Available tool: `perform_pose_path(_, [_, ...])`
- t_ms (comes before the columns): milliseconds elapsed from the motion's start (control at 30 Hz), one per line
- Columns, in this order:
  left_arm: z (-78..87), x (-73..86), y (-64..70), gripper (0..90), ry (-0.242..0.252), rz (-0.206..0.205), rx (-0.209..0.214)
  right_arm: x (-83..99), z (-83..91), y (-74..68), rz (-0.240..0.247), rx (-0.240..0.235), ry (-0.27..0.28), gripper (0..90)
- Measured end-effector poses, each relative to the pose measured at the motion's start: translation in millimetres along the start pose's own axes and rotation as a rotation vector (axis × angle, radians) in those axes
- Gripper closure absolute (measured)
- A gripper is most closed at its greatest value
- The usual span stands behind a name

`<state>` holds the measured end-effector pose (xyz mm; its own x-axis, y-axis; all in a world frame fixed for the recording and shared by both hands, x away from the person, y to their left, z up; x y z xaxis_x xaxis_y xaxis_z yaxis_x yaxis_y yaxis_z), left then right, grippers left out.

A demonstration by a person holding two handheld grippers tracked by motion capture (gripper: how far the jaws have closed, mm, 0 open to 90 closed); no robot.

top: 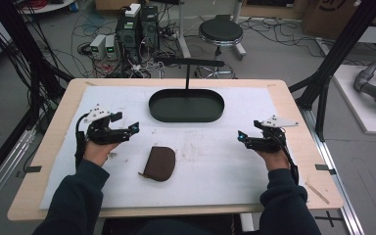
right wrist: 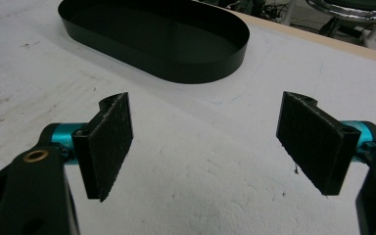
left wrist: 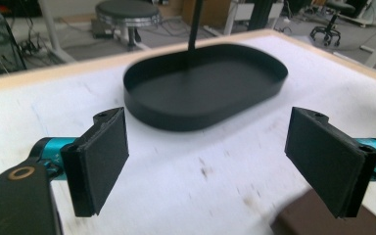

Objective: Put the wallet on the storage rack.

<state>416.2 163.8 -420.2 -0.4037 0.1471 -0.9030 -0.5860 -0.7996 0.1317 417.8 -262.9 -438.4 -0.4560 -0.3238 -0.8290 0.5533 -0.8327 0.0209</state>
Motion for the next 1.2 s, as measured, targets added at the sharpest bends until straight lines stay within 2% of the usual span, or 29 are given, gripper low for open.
perform_pose_path(100, [3.6,10.8,4.6,16.2,-0.015,0.013,-0.001,2.9,1.7,-3.5,0.004,-0.007,-0.004,21.6])
perform_pose_path(267, [6.7,18.4,15.0,16.9,-0.038,0.023,0.005,8.3,5.8,-10.8,0.015,-0.023,-0.009,21.6])
perform_pose_path(400, [7.1,27.9,27.4,16.9,-0.07,0.026,0.027,10.9,8.5,-15.3,0.03,-0.022,-0.013,21.6])
perform_pose_path(533, [4.1,37.9,42.7,21.9,-0.108,0.024,0.084,9.8,7.7,-18.5,0.034,-0.026,-0.014,21.6])
perform_pose_path(633, [-4.8,48.7,54.2,23.6,-0.163,0.017,0.117,9.4,4.9,-17.9,0.038,-0.024,-0.015,21.6])
perform_pose_path(767, [-14.6,63.1,60.9,23.9,-0.236,0.033,0.147,9.1,2.1,-15.6,0.031,-0.025,-0.019,21.6])
perform_pose_path(900, [-21.5,75.3,65.5,25.5,-0.309,0.051,0.194,9.5,0.3,-15.3,0.037,-0.03,-0.024,21.6])
perform_pose_path(1033, [-22.9,79.4,71.7,27.6,-0.343,0.081,0.254,9.6,0.1,-16.5,0.047,-0.03,-0.028,21.6])
perform_pose_path(1100, [-23.1,81.3,76.0,30.6,-0.355,0.093,0.3,9.6,0.7,-17.6,0.052,-0.029,-0.03,21.6])
perform_pose_path(1167, [-24.0,83.0,77.5,31.2,-0.359,0.096,0.318,8.6,1.4,-18.2,0.058,-0.028,-0.023,22.5])
perform_pose_path(1200, [-24.4,83.4,77.7,31.2,-0.361,0.111,0.322,8.1,1.5,-18.0,0.061,-0.027,-0.02,25.6])
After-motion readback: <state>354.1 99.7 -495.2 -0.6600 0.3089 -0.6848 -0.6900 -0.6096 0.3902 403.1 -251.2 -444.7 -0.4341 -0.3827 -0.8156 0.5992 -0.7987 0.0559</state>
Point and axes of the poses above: each handheld gripper's, and its own axes: z roughly backward along the jaws, x roughly out of its underside, y roughly to its right, the point moved 8 cm from there along -z, roughly forward along the jaws, and after that the axes turned 4 degrees about -y, right-handed, at the moved point
